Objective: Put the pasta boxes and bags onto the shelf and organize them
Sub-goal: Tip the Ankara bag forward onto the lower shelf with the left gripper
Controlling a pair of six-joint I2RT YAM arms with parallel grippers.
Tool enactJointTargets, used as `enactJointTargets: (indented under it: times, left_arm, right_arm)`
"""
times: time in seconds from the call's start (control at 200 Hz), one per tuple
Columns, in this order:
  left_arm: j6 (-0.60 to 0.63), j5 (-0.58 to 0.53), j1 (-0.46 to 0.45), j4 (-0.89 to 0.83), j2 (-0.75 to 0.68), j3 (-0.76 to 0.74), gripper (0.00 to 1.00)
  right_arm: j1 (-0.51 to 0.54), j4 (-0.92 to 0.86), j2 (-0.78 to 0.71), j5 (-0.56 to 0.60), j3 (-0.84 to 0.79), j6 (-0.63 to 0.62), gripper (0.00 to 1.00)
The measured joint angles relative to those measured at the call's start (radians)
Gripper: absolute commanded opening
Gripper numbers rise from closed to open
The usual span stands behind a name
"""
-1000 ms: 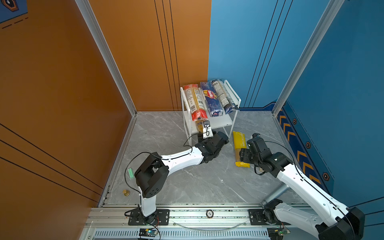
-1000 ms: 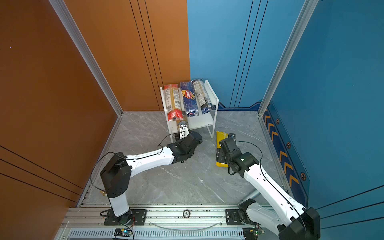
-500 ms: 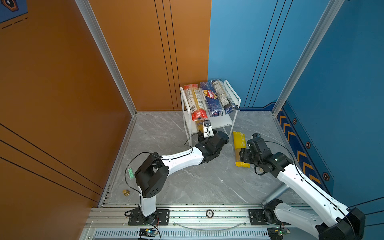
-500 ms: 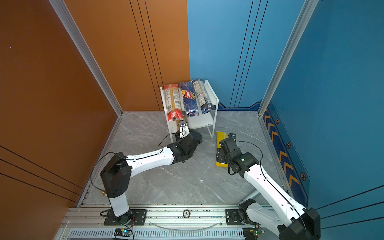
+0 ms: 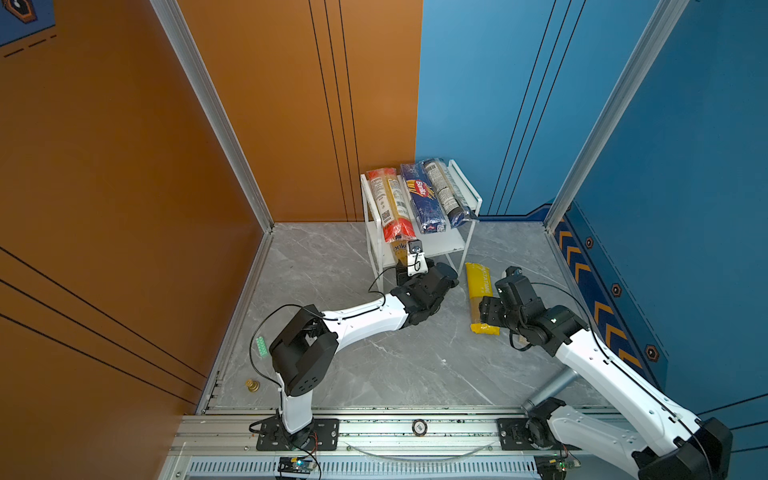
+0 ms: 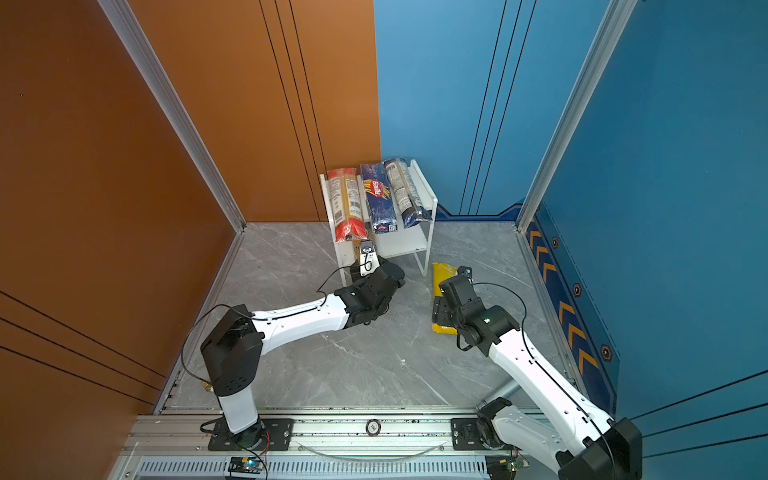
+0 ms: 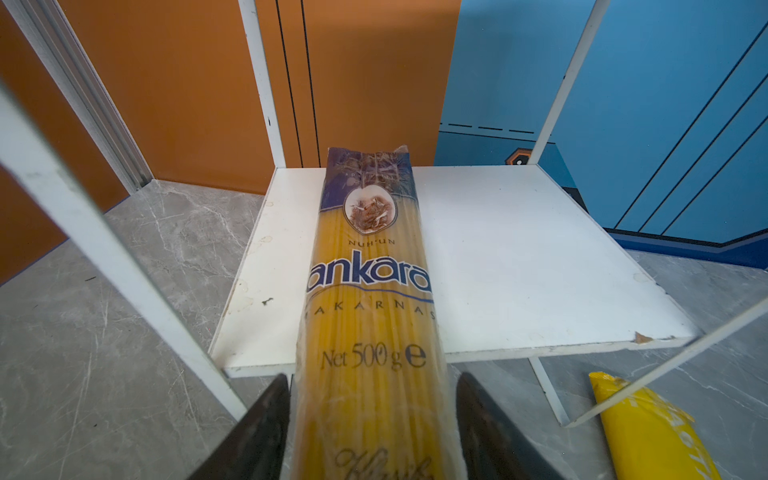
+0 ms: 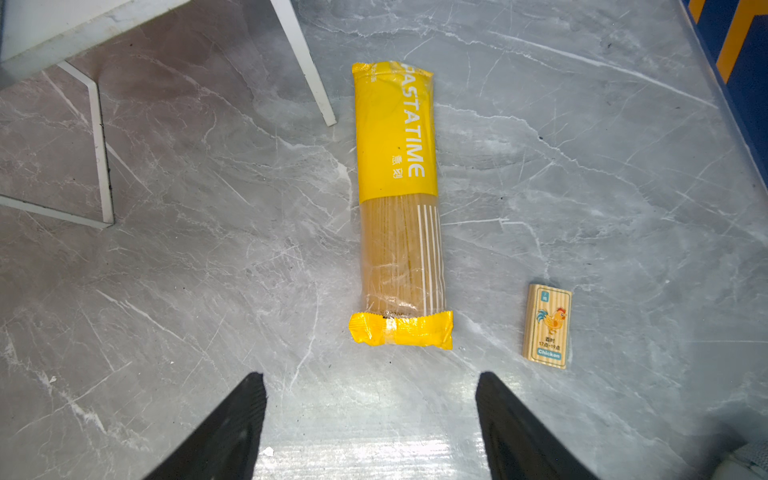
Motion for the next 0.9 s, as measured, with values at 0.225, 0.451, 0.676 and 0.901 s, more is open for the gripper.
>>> enactJointTargets:
  times: [0.225, 0.451, 0.676, 0.901]
  left_arm:
    - [0.000, -0.007, -0.014, 0.003, 0.000, -0.008, 0.65]
    - [0.000, -0.019, -0.021, 0.003, 0.000, -0.020, 0.65]
    - [0.000, -0.022, -0.031, 0.009, 0.000, -0.032, 0.65]
    - [0.000, -0.022, -0.045, 0.018, -0.017, -0.069, 0.65]
  right_arm:
    - [0.000, 0.000, 0.000, 0.000, 0.000, 0.000, 0.78]
    - [0.000, 0.000, 0.000, 0.000, 0.000, 0.000, 0.78]
    - [0.000, 0.000, 0.000, 0.000, 0.000, 0.000, 0.78]
    - [0.000, 0.000, 0.000, 0.000, 0.000, 0.000, 0.78]
